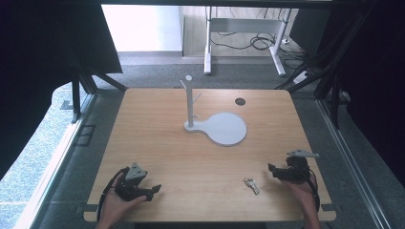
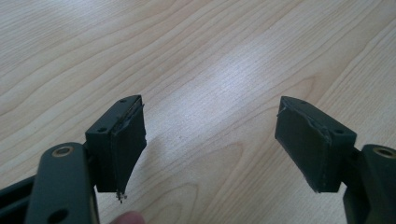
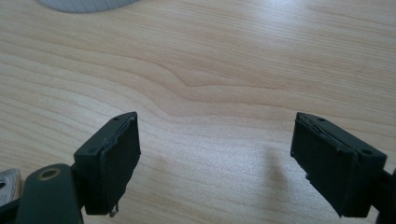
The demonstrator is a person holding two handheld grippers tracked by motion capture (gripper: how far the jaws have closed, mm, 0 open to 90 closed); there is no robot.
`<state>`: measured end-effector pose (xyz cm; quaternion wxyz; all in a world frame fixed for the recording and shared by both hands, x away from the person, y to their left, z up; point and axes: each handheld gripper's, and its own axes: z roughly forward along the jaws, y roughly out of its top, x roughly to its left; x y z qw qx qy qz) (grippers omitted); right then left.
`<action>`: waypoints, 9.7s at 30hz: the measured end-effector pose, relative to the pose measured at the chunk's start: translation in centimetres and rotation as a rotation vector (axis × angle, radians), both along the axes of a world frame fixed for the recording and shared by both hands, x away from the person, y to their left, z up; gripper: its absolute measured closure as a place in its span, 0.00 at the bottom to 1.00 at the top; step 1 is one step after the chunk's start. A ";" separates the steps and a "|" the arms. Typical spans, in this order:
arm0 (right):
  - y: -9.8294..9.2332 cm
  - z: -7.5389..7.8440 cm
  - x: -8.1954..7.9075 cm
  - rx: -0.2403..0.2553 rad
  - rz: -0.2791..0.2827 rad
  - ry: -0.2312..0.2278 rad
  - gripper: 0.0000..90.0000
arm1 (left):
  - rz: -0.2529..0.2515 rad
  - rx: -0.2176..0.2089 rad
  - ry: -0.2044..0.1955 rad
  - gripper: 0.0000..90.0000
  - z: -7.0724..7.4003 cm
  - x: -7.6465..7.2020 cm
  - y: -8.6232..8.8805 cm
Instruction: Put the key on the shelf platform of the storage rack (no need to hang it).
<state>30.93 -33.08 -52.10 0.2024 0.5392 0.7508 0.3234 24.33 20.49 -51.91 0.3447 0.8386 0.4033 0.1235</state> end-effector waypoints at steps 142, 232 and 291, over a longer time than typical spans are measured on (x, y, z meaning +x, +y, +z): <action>9.9 3.6 0.8 -0.144 0.491 0.411 0.80 | -0.002 -0.016 -0.001 0.28 0.2 -0.2 0.2; 8.5 7.9 2.3 -0.188 0.469 0.452 1.00 | 0.002 -0.009 -0.001 0.28 0.1 -0.1 0.5; 9.8 11.9 6.6 -0.184 0.450 0.416 1.00 | 0.004 -0.008 0.003 0.28 -0.1 0.0 0.4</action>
